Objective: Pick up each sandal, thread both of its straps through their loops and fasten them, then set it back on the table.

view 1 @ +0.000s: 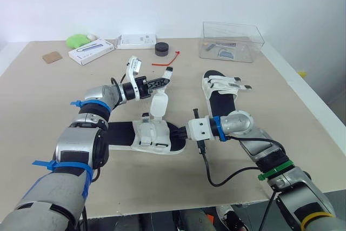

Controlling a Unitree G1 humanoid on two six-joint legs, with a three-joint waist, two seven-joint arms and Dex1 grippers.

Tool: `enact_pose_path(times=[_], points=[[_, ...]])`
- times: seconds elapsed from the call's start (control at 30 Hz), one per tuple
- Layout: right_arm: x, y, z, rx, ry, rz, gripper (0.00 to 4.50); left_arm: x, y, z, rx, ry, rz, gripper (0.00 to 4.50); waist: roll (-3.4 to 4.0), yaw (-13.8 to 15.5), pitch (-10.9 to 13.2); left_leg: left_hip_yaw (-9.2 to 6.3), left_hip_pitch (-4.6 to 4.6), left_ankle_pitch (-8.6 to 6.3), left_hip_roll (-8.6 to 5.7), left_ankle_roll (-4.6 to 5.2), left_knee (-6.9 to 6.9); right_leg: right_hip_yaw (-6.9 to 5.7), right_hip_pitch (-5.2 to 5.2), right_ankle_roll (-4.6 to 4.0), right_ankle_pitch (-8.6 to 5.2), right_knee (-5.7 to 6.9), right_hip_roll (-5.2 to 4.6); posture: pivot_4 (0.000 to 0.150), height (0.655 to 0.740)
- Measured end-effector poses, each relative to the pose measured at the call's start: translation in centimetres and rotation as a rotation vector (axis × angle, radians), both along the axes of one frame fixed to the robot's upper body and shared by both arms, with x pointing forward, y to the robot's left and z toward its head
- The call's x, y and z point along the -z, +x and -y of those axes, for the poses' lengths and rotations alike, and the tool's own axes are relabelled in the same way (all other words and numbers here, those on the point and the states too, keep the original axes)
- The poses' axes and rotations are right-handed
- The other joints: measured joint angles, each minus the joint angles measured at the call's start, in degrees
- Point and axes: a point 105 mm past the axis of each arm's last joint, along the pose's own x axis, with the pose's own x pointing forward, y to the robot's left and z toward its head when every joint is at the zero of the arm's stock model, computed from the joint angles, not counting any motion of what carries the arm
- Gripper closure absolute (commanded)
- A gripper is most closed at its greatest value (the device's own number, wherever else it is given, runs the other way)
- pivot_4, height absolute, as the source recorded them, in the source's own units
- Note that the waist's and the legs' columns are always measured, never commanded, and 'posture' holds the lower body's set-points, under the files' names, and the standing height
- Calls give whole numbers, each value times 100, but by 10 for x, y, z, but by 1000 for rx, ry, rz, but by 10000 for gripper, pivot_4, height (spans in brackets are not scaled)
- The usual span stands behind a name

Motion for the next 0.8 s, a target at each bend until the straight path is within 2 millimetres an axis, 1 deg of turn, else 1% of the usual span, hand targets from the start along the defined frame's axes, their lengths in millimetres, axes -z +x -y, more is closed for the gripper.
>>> enact_pose_path(times=[0.07,0.2,0.3,0.37,0.43,0.47,0.57,0.6,0.63,0.67,0.73,0.8], points=[[0,0,0,0,-1,0,45000,0,1,-1,-9,7,9,44394,0,0,0,-1,0,0,-1,0,0,-2,0,0,0,0,-1,1500,7400],[0,0,0,-1,-1,0,45000,-5,1,0,10,70,106,44394,0,0,0,-2,0,0,-2,-1,1,-3,0,0,1,0,-2,1500,7400],[0,0,0,-1,-2,0,45000,-18,-7,3,63,142,297,44394,2,0,-1,1,-6,0,0,-1,-1,2,2,0,1,0,-6,1500,7400],[0,0,0,-2,-1,1,45000,-20,-16,2,83,205,445,44394,2,0,0,0,-3,1,1,-1,0,2,1,-1,1,1,-8,1500,7400],[0,-1,0,-2,-1,2,45000,-22,-31,-1,107,281,608,44394,3,1,0,0,-3,1,1,-2,-1,3,0,-9,5,1,-18,1500,7400],[-1,-1,0,-4,-3,4,45000,-23,-43,-4,128,339,715,44394,3,1,0,1,-1,0,1,-2,-2,3,-1,-17,10,1,-33,1500,7400],[0,-1,2,-1,-10,2,45000,-23,-73,-11,194,504,963,44394,3,4,-1,0,1,0,-4,-2,0,0,3,-28,17,0,-48,1500,7400],[0,0,3,0,-11,0,45000,-19,-84,-14,231,566,1053,44394,6,5,-3,2,2,-1,-7,-2,0,0,7,-27,17,0,-52,1500,7400],[1,0,3,2,-13,-3,45000,-15,-92,-16,257,605,1106,44394,6,8,-3,2,2,0,-7,-1,0,-1,11,-26,16,0,-54,1500,7400],[1,0,3,3,-15,-4,45000,-8,-101,-19,292,647,1172,44394,5,12,-3,2,4,2,-8,2,1,-3,12,-4,5,-2,-55,1500,7400],[2,1,3,5,-16,-7,45000,0,-113,-20,349,692,1266,44394,5,23,-3,3,8,8,-7,11,6,-7,9,5,10,-5,-57,1500,7400],[2,2,3,5,-16,-9,45000,7,-129,-20,435,738,1402,44394,5,29,-3,5,7,13,-7,19,6,-7,10,2,15,-9,-58,1500,7400]])
